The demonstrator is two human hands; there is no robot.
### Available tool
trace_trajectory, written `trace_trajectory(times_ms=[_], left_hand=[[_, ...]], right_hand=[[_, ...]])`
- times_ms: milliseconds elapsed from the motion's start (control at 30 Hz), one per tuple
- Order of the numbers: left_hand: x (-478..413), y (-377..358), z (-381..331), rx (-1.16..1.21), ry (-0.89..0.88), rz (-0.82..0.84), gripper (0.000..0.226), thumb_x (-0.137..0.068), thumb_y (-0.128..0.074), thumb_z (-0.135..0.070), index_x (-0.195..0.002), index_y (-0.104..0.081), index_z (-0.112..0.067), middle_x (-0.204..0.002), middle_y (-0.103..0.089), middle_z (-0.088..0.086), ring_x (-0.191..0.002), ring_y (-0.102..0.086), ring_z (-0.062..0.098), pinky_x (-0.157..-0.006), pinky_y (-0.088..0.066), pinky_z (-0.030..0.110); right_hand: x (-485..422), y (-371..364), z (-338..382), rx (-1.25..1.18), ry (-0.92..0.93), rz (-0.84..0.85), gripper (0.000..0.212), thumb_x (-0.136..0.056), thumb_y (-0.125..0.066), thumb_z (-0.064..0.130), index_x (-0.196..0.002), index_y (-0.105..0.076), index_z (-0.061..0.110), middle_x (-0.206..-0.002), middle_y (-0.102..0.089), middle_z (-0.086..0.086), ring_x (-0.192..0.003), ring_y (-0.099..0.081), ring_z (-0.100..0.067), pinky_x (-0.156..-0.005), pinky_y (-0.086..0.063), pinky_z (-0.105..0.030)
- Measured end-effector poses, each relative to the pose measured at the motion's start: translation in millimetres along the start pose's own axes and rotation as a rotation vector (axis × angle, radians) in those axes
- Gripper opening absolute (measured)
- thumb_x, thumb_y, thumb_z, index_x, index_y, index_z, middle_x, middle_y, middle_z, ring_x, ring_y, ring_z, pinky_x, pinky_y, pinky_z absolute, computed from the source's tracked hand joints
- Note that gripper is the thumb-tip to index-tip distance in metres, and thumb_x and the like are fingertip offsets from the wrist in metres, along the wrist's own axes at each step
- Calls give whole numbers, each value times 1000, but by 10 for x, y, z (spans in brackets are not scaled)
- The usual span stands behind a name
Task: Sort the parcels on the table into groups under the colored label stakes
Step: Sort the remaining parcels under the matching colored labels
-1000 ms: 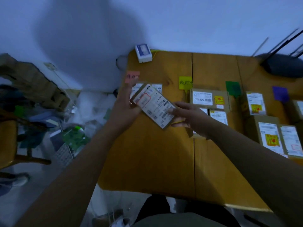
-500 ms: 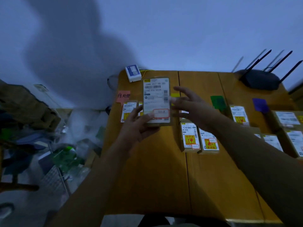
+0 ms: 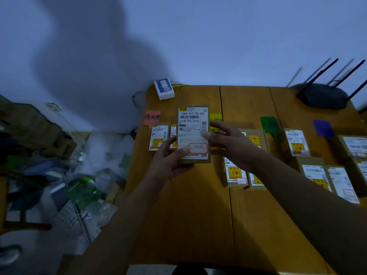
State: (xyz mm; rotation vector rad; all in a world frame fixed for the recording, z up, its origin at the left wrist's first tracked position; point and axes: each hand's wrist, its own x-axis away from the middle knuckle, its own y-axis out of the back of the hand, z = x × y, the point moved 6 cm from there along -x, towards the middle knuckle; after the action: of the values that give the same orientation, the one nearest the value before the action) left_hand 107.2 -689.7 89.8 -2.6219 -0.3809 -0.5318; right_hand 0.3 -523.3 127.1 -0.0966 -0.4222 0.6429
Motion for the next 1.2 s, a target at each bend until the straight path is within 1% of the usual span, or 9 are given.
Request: trace_trajectory(times_ms=[200,333,400,633,800,900,1067,1133,1200], left_hand=[[-59,156,115,-73,50,-27,56,-89,-76,-18,-140,-54,-22,-129,-67,17,-108,-74,35,-91,-59,56],[-76,283,165,-258,-32,-71,49,-92,-72,-29,-138,-59,-22,-127,-71,7,-108,-73,21,-88,-61,36],[-56,389,215,-278,-38,-98,49,-91,-70,-35,-138,-61,-20,-122,-73,4,-107,-74,22,-87,-62,39],[-131,1205,693,-429,131,-304,35,-97,-67,-25,-128,-68,-9,-119,-75,14,-96,-76,23,-84,-63,39],[-266,1632,935,-528,219,-399,31,-99,-64,-32,-123,-71,-13,-96,-75,-4,-78,-69,3,-57,-51,10],[-410,1773,1005,-575,239,-420,30,-100,-62,-35,-122,-72,-16,-92,-73,-9,-76,-66,-1,-52,-46,7],[-548,1789,1067,-613,196,-444,28,-103,-58,-33,-121,-70,-15,-86,-67,-14,-73,-61,-5,-48,-43,1],[-567,1788,1108,-613,187,-454,33,-103,-58,-35,-126,-69,-14,-91,-70,-13,-77,-64,-4,-53,-45,2],[-507,1763,1075,-650,145,-504,46,-101,-58,-44,-140,-59,-19,-118,-70,0,-95,-67,6,-72,-54,14]], right_hand=[[-57,-30,-170,10,-67,3,51,-94,-73,18,-142,-56,21,-122,-76,-11,-112,-75,-28,-88,-62,-40],[-110,-62,-369,-6,-133,-24,54,-91,-75,19,-142,-55,23,-117,-78,-7,-108,-77,-25,-89,-63,-42],[-143,-134,-542,-18,-180,-7,53,-92,-75,18,-141,-56,24,-118,-78,-8,-109,-76,-25,-94,-62,-46],[-558,-637,-1497,135,-308,-100,55,-95,-75,23,-147,-56,17,-135,-68,-9,-116,-71,-29,-96,-61,-51],[-914,-962,-2023,275,-399,-161,37,-102,-64,20,-137,-62,12,-133,-71,-10,-116,-71,-27,-93,-61,-43],[-1114,-1010,-2189,328,-441,-186,36,-104,-59,22,-139,-61,13,-132,-71,-9,-113,-71,-25,-79,-60,-32],[-1280,-946,-2283,396,-436,-235,44,-105,-59,23,-146,-56,10,-140,-67,-11,-123,-67,-30,-101,-57,-43],[-1289,-918,-2291,409,-435,-227,47,-104,-59,25,-149,-54,10,-143,-64,-11,-126,-65,-30,-105,-54,-43],[-1259,-875,-2280,403,-436,-231,53,-103,-62,28,-152,-50,12,-146,-62,-10,-128,-63,-30,-107,-53,-44]])
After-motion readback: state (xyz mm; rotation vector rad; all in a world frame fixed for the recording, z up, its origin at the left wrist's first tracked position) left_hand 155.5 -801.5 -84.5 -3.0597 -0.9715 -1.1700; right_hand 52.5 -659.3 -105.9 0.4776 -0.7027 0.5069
